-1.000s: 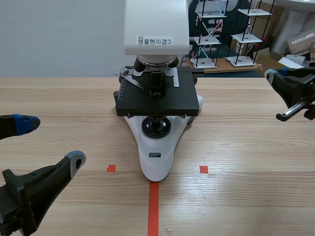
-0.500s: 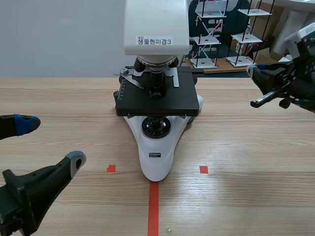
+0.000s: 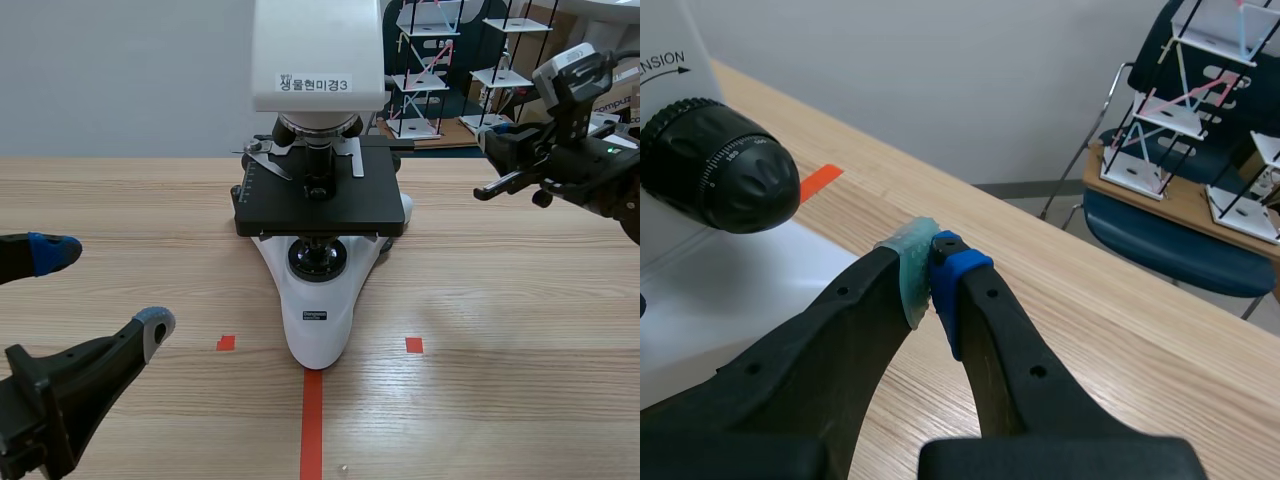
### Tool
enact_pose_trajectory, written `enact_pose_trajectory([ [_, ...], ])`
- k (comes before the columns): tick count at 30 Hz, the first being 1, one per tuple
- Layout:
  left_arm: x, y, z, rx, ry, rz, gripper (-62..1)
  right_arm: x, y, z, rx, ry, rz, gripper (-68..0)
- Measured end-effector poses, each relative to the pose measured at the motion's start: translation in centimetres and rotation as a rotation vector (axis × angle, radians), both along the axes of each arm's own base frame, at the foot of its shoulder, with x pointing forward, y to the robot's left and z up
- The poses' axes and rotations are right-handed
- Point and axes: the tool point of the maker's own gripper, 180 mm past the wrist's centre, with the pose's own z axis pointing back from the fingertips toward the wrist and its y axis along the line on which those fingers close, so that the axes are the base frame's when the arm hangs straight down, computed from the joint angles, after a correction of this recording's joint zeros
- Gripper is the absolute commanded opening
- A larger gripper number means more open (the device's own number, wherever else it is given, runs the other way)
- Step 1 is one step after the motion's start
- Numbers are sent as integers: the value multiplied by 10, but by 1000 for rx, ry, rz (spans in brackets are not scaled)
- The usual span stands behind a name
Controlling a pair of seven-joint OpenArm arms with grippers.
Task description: Point at the fine focus knob
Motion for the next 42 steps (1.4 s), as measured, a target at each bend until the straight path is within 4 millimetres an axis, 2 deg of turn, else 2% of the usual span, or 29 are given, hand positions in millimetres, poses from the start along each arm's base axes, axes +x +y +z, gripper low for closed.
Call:
enact_pose_trajectory([
  [8,0,0,0,0,0,0,14,-1,19,-12,-15,37,43,-658],
  [42,0,0,0,0,0,0,14,-1,18,-12,-15,37,42,-658],
])
